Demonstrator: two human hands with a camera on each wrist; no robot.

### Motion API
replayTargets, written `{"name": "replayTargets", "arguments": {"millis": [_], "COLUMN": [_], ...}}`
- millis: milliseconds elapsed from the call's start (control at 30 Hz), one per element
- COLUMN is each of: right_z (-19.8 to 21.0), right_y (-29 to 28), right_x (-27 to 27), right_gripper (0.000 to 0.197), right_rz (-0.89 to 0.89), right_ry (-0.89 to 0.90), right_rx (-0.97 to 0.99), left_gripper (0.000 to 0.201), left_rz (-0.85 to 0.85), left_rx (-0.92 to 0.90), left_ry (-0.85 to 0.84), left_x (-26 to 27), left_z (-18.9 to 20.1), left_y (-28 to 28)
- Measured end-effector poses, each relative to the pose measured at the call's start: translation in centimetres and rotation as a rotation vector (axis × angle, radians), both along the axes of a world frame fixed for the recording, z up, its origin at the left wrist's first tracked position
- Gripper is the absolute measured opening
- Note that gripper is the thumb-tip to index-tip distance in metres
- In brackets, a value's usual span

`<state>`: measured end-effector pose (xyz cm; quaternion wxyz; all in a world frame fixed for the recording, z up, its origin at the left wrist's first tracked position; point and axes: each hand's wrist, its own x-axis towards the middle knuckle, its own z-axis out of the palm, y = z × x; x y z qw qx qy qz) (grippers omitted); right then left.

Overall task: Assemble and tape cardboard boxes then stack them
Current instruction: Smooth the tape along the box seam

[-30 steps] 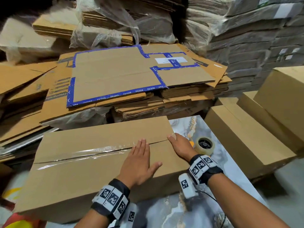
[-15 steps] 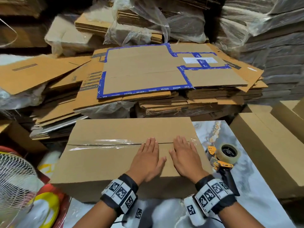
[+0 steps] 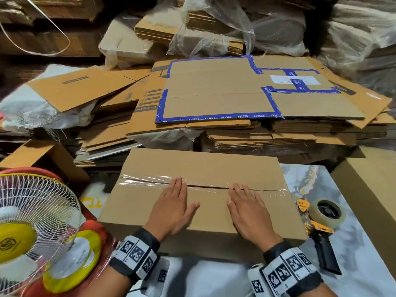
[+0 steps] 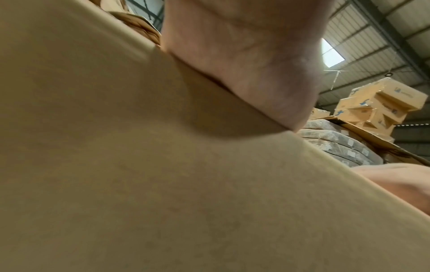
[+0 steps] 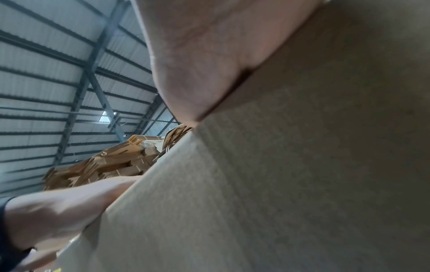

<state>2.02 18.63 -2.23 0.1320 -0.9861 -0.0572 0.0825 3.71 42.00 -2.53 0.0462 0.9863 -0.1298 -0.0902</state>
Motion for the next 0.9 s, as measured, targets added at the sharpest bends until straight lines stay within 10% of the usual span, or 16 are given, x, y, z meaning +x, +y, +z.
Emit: {"name": "replayTargets", "arguments": {"millis": [500,767,900], "right_z": [0.0,0.1,0.3], "right_y": [2.3,2.2,1.9], "right_x": [0.7,0.7,0.5], "right_gripper": [0.096,0.061,0.063], "right_rz": [0.016,0.034,-0.001], "right_ry": [0.025,0.002,-0.009], "right_rx": [-0.035,-0.053,-0.02], "left_gripper": [0.071,0.074,0.081], "left_rz": [0.107,-0.264,-0.164], "left_rx": [-0.124,-0.073,0.011], "left_ry": [-0.152,-0.036,-0.005], "left_x": [-1.0,0.5,0.9], "left_z": [0.0,0.6,0.1], "left_y": [0.7,-1.3,-2.1]}}
